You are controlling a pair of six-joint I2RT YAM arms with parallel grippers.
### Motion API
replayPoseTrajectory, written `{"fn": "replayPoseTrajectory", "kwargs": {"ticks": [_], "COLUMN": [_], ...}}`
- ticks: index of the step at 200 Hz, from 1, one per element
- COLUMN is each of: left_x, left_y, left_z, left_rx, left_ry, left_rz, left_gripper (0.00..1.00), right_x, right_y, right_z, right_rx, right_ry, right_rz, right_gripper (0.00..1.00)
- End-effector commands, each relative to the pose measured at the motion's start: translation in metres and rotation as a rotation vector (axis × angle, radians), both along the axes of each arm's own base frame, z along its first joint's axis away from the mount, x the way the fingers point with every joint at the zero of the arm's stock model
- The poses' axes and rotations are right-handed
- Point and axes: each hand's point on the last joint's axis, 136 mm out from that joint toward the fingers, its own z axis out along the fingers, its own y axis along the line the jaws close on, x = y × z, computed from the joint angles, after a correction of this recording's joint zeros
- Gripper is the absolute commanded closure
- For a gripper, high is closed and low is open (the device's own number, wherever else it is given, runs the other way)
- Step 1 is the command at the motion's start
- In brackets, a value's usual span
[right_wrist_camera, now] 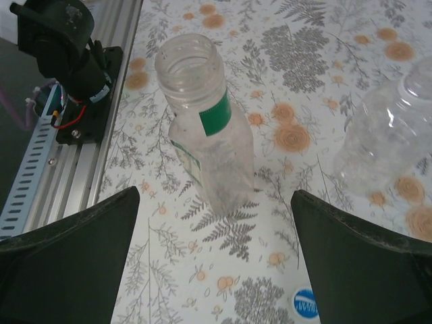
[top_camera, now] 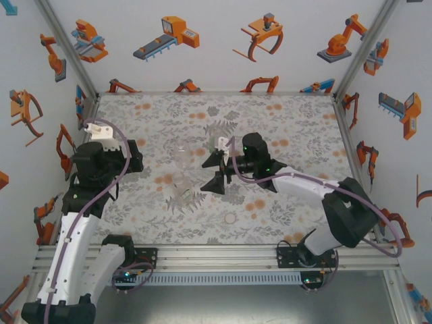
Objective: Screw on the bottle caps
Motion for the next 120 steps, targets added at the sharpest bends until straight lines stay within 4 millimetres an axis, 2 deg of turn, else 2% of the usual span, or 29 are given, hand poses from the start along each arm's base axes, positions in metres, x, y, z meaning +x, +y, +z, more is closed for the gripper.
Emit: {"fn": "replayPoseTrajectory", "kwargs": {"ticks": [1, 36, 120], "left_x": [-0.004, -0.005, -0.004], "left_y": [0.001, 0.004, 0.007], "left_z": [-0.001, -0.002, -0.004], "left_rx": [0.017, 0.019, 0.017], "left_ry": [-0.009, -0.01, 0.001], "left_rz": [-0.009, 0.005, 0.014], "left_gripper": [0.03, 0.03, 0.03], "right_x": [-0.001, 0.005, -0.014], "right_y": [0.02, 0.045, 0.076], "right_z": [0.017, 0.012, 0.0], "right_rx": [0.083, 0.096, 0.135], "right_ry": [-0.113, -0.112, -0.079], "right_rz": [0.094, 0.153, 0.326], "right_gripper": [0.15, 0.14, 0.14]}}
